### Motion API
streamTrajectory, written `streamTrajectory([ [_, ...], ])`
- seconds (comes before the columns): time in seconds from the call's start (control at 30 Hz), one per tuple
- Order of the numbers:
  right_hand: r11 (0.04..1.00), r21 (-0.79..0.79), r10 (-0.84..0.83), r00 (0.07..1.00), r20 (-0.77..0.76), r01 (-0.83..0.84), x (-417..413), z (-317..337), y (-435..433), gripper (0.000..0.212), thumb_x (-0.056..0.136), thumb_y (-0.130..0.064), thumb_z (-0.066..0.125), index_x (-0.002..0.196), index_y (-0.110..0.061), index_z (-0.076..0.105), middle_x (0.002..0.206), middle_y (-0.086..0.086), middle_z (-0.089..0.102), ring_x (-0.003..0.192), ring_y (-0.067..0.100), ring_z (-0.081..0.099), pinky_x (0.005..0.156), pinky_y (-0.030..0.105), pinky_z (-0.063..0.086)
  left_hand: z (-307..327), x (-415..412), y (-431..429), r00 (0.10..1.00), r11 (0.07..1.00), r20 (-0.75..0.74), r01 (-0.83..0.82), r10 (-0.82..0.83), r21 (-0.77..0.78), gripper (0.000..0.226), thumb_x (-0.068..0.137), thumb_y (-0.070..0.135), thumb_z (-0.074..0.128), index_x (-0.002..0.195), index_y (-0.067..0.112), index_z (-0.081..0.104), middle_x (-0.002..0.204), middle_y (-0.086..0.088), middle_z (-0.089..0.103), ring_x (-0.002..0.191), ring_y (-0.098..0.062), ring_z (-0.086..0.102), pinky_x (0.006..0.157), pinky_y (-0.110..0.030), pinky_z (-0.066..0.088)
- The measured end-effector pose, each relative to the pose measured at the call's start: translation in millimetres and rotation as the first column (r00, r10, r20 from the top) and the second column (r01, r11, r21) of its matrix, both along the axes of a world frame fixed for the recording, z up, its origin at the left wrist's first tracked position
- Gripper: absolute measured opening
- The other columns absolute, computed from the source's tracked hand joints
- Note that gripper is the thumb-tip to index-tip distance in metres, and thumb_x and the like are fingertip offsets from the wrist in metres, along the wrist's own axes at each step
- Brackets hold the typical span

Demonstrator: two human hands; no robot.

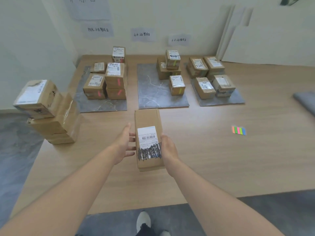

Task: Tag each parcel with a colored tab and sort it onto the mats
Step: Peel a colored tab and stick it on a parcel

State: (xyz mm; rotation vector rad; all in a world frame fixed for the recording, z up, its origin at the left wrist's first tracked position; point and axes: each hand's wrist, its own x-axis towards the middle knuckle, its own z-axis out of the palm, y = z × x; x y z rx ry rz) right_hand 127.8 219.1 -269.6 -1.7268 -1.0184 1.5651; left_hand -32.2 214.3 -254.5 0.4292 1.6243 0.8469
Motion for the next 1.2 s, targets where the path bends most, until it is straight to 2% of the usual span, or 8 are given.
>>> streamTrajectory([
  [0.43, 0.988, -0.073, -0.136, 0.991, 0.019, 0.137, 14.2, -48.2, 29.5, 0.029, 0.105, -0.041, 0.040, 0.085, -0.024, 0.050, 0.077, -0.008, 0.051, 0.068, 0.010, 0.048, 0.062, 0.029, 0.036, -62.0, 10.8, 43.6, 0.994, 0.995, 0.097, 0.056, -0.049, -0.078, 0.053, 0.100, 0.062, 0.032, 0.105, 0.017, 0.059, 0.110, -0.006, 0.060, 0.094, -0.031, 0.060, 0.099, -0.047, 0.049],
  [0.53, 0.985, -0.099, -0.137, 0.990, 0.041, 0.140, 22.6, -58.4, 35.6, 0.031, 0.106, -0.040, 0.040, 0.088, -0.021, 0.056, 0.078, -0.006, 0.058, 0.069, 0.010, 0.051, 0.062, 0.029, 0.038, -71.4, 14.8, 46.1, 0.992, 0.993, 0.118, 0.047, -0.035, -0.106, 0.055, 0.099, 0.063, 0.034, 0.110, 0.016, 0.059, 0.114, -0.007, 0.061, 0.097, -0.032, 0.061, 0.099, -0.048, 0.051],
  [0.7, 0.982, -0.149, -0.113, 0.993, 0.030, 0.117, 32.8, -75.6, 45.1, 0.044, 0.102, -0.048, 0.040, 0.114, -0.014, 0.066, 0.108, 0.011, 0.072, 0.078, 0.015, 0.061, 0.066, 0.029, 0.045, -83.6, 26.6, 48.1, 0.990, 0.992, 0.138, 0.017, 0.001, -0.127, 0.054, 0.101, 0.059, 0.036, 0.118, 0.013, 0.058, 0.107, -0.006, 0.063, 0.085, -0.028, 0.064, 0.077, -0.038, 0.054],
  [0.77, 0.978, -0.175, -0.111, 0.994, 0.019, 0.113, 37.0, -79.8, 47.8, 0.046, 0.103, -0.048, 0.040, 0.117, -0.013, 0.066, 0.114, 0.016, 0.071, 0.077, 0.016, 0.061, 0.063, 0.027, 0.045, -88.1, 31.7, 49.3, 0.990, 0.990, 0.141, 0.018, 0.001, -0.137, 0.054, 0.101, 0.059, 0.036, 0.118, 0.013, 0.058, 0.106, -0.006, 0.063, 0.084, -0.028, 0.064, 0.077, -0.038, 0.054],
  [0.9, 0.970, -0.224, -0.094, 0.996, 0.010, 0.094, 46.0, -89.2, 49.9, 0.042, 0.105, -0.045, 0.039, 0.122, -0.015, 0.061, 0.102, 0.006, 0.067, 0.074, 0.011, 0.057, 0.060, 0.025, 0.041, -98.9, 39.0, 50.0, 0.991, 0.988, 0.133, -0.009, 0.030, -0.156, 0.048, 0.101, 0.058, 0.037, 0.109, 0.015, 0.057, 0.103, -0.006, 0.063, 0.085, -0.028, 0.065, 0.090, -0.045, 0.053],
  [1.0, 0.972, -0.218, -0.092, 0.996, 0.013, 0.092, 50.1, -93.3, 49.3, 0.039, 0.106, -0.045, 0.040, 0.125, -0.015, 0.057, 0.097, -0.002, 0.061, 0.078, 0.006, 0.055, 0.059, 0.024, 0.038, -103.1, 40.6, 50.9, 0.993, 0.987, 0.109, -0.028, 0.046, -0.158, 0.047, 0.101, 0.056, 0.038, 0.111, 0.015, 0.058, 0.106, -0.006, 0.065, 0.084, -0.028, 0.066, 0.089, -0.045, 0.053],
  [1.1, 0.971, -0.221, -0.086, 0.996, 0.022, 0.089, 50.8, -95.7, 47.6, 0.039, 0.106, -0.045, 0.040, 0.129, -0.017, 0.056, 0.108, -0.002, 0.061, 0.095, 0.012, 0.056, 0.069, 0.026, 0.039, -103.9, 41.5, 50.0, 0.993, 0.985, 0.106, -0.042, 0.060, -0.168, 0.048, 0.101, 0.055, 0.039, 0.116, 0.015, 0.059, 0.115, -0.007, 0.065, 0.093, -0.030, 0.065, 0.089, -0.045, 0.054],
  [1.2, 0.977, -0.195, -0.079, 0.995, 0.057, 0.089, 52.9, -93.1, 47.0, 0.037, 0.105, -0.047, 0.041, 0.120, -0.018, 0.059, 0.113, 0.000, 0.063, 0.103, 0.017, 0.056, 0.082, 0.031, 0.037, -103.0, 44.3, 51.9, 0.997, 0.988, 0.035, -0.057, 0.063, -0.141, 0.054, 0.102, 0.054, 0.038, 0.135, 0.015, 0.053, 0.134, -0.010, 0.056, 0.124, -0.033, 0.053, 0.103, -0.049, 0.047],
])
